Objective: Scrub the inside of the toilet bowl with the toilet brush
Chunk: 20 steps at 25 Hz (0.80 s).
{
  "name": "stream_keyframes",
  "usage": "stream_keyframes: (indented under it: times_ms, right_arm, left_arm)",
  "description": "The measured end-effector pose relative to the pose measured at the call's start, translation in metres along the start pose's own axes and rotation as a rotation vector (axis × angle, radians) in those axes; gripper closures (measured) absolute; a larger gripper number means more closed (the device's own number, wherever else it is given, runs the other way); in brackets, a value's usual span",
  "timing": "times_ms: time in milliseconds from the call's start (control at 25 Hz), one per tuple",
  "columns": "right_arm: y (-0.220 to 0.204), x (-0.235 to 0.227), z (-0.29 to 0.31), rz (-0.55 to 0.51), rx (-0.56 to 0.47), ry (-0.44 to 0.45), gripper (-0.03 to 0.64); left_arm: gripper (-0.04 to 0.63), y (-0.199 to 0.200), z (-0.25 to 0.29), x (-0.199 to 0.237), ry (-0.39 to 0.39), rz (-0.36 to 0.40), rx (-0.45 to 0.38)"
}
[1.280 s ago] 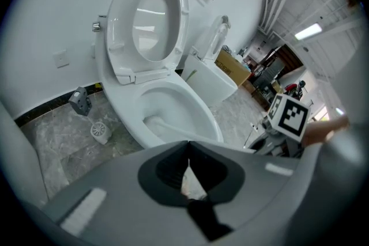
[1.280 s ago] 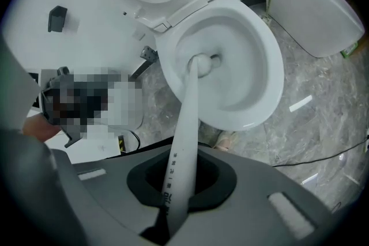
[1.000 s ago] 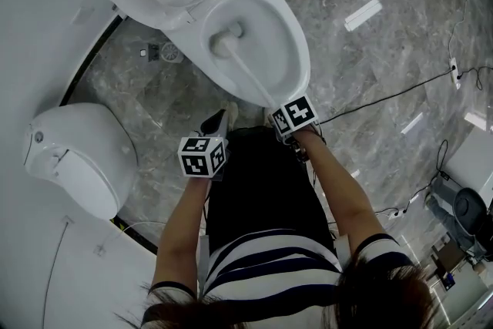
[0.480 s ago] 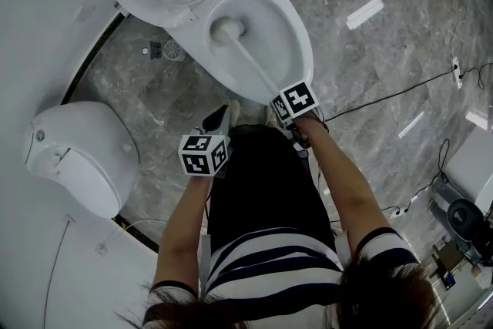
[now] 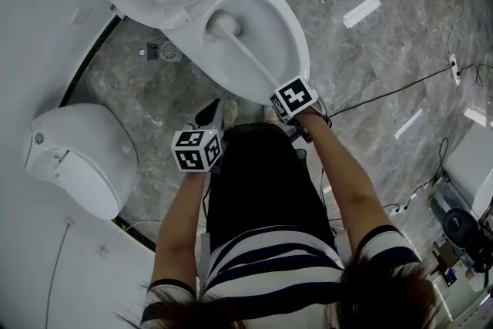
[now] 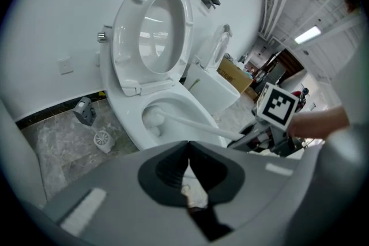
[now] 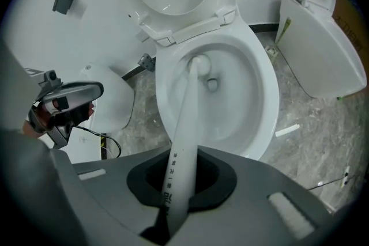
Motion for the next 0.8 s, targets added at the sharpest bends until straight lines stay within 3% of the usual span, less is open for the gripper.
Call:
stream_keyframes:
  times_ms: [400, 800]
  right_arm:
    - [0.010, -0.026, -0.017, -0.019, -0.009, -0.087, 0.594]
    - [-0.019, -0.042, -0.032, 0.110, -0.043, -0.121, 0.594]
  left_arm:
    - [0.595, 0.002, 0.003, -0.007, -0.016, 0.032, 0.007]
    - [0.595, 0.003, 0.004, -0.017, -0.034, 0.043, 0.012]
Point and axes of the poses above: the fingertips, and each gripper's own axes: z forward along the fingers, x to its left, y out of its top, the point moved 9 cm from there along -z, backward along the fingers, and after that the axes turned 9 degrees about y, right-handed, at the moved point
